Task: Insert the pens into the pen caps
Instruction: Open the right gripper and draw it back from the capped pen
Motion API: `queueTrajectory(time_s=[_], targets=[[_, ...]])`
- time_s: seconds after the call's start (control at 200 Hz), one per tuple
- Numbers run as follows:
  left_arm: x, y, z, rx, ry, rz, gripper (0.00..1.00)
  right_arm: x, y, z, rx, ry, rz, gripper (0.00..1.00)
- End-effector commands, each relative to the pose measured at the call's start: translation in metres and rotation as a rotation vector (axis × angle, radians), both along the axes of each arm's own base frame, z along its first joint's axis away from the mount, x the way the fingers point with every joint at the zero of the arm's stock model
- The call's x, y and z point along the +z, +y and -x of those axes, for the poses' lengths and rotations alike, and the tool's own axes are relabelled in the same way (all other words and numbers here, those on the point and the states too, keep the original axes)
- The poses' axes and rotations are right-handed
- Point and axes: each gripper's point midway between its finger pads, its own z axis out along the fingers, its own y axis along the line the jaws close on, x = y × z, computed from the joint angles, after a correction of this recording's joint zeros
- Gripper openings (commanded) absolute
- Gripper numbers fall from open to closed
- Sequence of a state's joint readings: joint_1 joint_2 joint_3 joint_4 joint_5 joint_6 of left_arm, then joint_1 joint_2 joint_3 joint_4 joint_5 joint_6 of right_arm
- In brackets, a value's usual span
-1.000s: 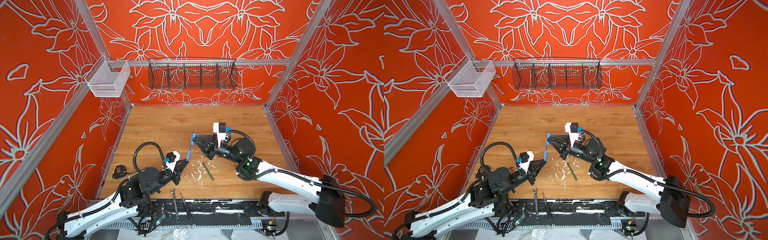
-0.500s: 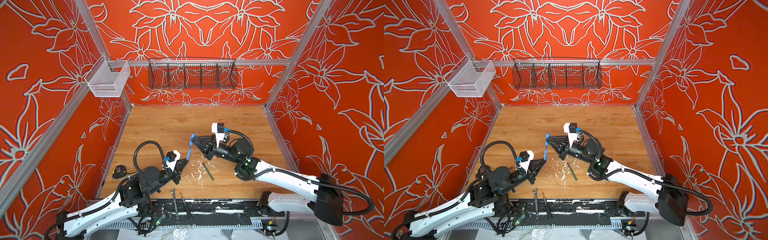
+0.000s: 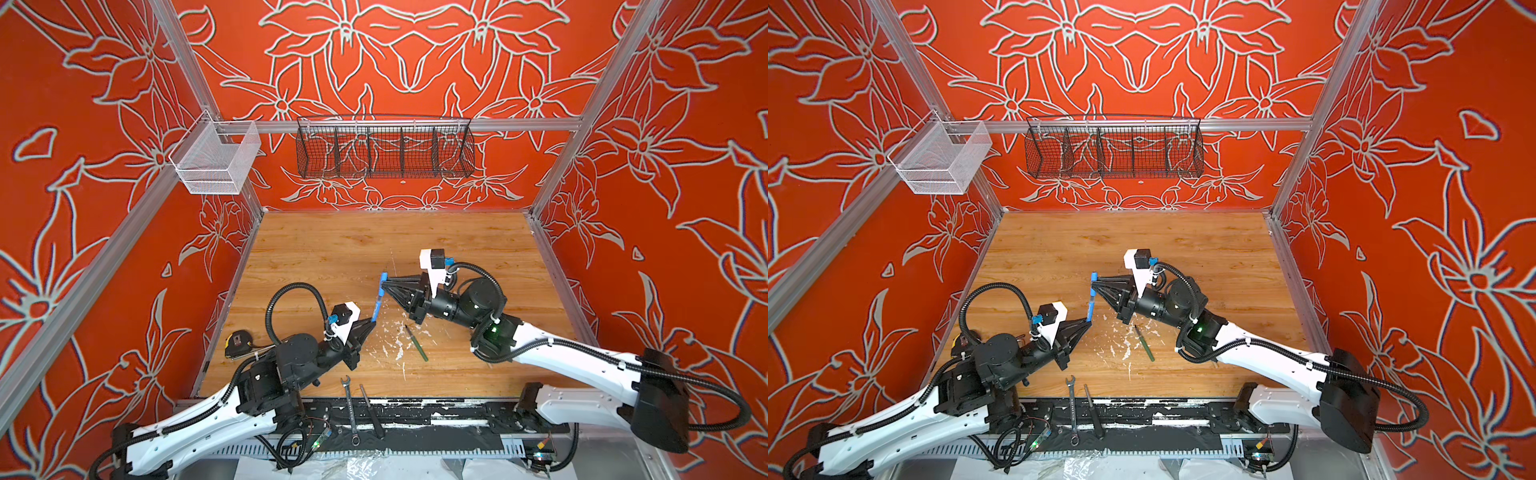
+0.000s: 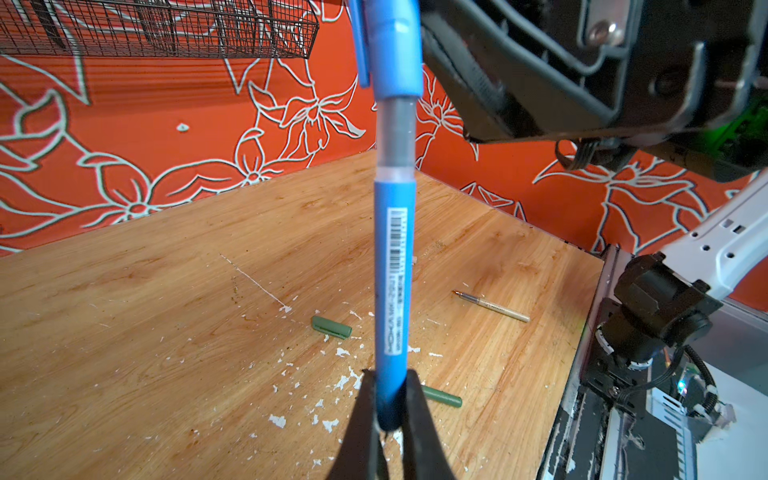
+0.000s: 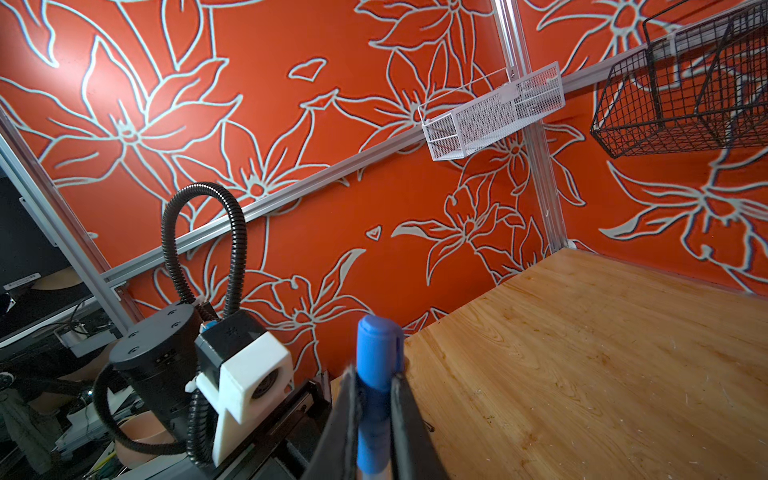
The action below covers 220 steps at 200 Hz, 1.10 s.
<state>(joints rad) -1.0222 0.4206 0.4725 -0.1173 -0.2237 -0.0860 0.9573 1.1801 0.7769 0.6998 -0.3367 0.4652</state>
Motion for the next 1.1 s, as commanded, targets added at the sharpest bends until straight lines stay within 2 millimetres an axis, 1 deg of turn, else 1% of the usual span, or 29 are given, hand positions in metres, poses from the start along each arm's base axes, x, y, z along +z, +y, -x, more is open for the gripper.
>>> queueTrajectory(time_s=[0.0,0.08,0.235,0.39,0.425,0.5,0.595,0.686,0.736,0.821,0.911,1.016,1.096], targets=[[0.033,0.002,0.001,0.002,-0.070,0.066,0.00,0.006,-0.001,0.003,-0.005,-0.006,-0.022,0.00],[0.037,0.003,0.000,0.008,-0.079,0.075,0.00,0.005,-0.002,0.004,-0.009,-0.005,-0.022,0.00],[0.052,0.004,0.000,0.013,-0.114,0.115,0.00,0.000,-0.003,0.004,-0.021,0.003,-0.031,0.00],[0.068,-0.002,0.002,-0.018,-0.137,0.138,0.00,-0.001,-0.002,0.005,-0.020,-0.003,-0.020,0.06],[0.068,-0.005,0.003,-0.028,-0.135,0.132,0.00,-0.002,-0.001,0.005,-0.021,-0.003,-0.013,0.10],[0.070,-0.010,0.002,-0.041,-0.127,0.115,0.00,-0.003,-0.002,0.006,-0.025,-0.007,0.001,0.12],[0.069,-0.016,-0.001,-0.049,-0.113,0.093,0.00,-0.003,-0.003,0.006,-0.032,-0.012,0.027,0.20],[0.066,-0.020,-0.002,-0.052,-0.100,0.076,0.00,-0.004,-0.007,0.007,-0.044,-0.011,0.061,0.23],[0.064,-0.021,-0.003,-0.050,-0.093,0.065,0.00,-0.003,-0.009,0.009,-0.043,-0.017,0.071,0.29],[0.059,-0.022,-0.006,-0.041,-0.078,0.050,0.00,-0.001,-0.016,0.012,-0.052,-0.012,0.094,0.44],[0.052,-0.022,-0.008,-0.028,-0.065,0.031,0.00,0.001,-0.026,0.018,-0.058,-0.002,0.107,0.53],[0.048,-0.020,-0.010,-0.010,-0.048,0.013,0.00,-0.003,-0.038,0.028,-0.041,0.032,0.143,0.60],[0.049,-0.020,-0.008,-0.020,-0.027,0.005,0.00,-0.008,-0.046,0.031,-0.044,0.078,0.164,0.63]])
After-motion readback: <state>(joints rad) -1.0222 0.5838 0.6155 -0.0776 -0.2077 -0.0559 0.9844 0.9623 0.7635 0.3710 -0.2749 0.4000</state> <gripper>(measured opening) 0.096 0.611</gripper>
